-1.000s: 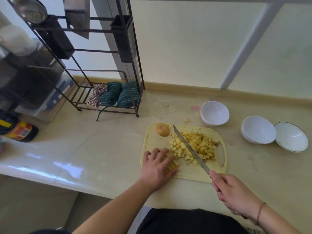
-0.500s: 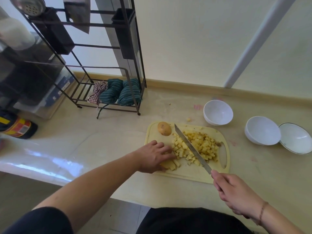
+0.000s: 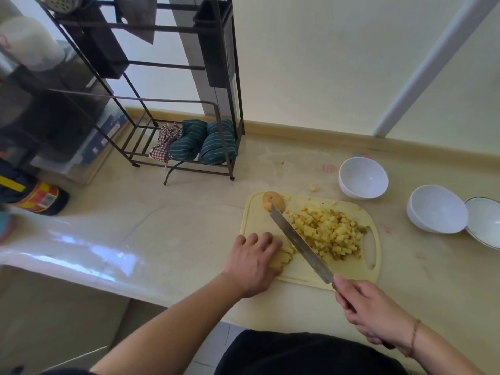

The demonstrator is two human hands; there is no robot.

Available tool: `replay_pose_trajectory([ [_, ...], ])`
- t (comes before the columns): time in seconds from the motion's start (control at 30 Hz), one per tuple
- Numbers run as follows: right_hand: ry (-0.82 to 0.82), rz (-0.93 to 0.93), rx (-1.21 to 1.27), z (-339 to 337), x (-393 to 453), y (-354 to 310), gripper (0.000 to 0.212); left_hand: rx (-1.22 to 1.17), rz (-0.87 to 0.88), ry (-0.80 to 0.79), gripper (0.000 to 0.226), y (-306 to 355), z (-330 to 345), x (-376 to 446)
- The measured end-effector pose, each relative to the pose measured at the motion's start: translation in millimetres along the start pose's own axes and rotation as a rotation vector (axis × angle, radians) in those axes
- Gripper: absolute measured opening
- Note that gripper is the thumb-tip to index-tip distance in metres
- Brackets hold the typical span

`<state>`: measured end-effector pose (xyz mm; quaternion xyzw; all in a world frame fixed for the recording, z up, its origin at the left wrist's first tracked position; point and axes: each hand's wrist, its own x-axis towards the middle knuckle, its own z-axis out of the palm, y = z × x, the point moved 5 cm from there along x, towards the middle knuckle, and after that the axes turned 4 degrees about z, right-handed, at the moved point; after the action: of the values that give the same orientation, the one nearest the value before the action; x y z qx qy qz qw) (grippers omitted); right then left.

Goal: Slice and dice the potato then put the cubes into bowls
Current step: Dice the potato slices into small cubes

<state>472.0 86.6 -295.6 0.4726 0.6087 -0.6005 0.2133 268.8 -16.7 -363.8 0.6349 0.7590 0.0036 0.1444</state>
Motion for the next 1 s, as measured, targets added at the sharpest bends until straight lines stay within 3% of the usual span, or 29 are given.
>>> replay_pose_trajectory([
  [0.23,-0.004,0.015,0.022,7.3,10.9,3.3,0.054,-0.040,-0.285,0.053,0.061,-12.9,-3.3,-11.0],
  [0.4,-0.005,0.028,0.048,11.6,19.2,8.6,0.052,-0.140,-0.223,0.107,0.069,-21.8,4.3,-8.1],
  [0.5,0.001,0.017,0.084,20.6,18.7,9.4,0.050,-0.080,-0.127,0.263,0.070,-18.1,2.2,-1.6],
  [0.67,0.044,-0.072,0.064,48.9,17.0,6.7,0.051,-0.063,-0.114,0.415,0.067,-13.0,3.0,9.8],
  [0.77,0.074,-0.113,0.020,54.8,18.5,5.1,0.052,-0.072,-0.151,0.437,0.072,-23.1,7.2,6.9],
  [1.0,0.062,-0.040,0.194,55.4,17.7,9.4,0.053,-0.065,-0.102,0.424,0.084,-26.8,-1.2,-4.7],
])
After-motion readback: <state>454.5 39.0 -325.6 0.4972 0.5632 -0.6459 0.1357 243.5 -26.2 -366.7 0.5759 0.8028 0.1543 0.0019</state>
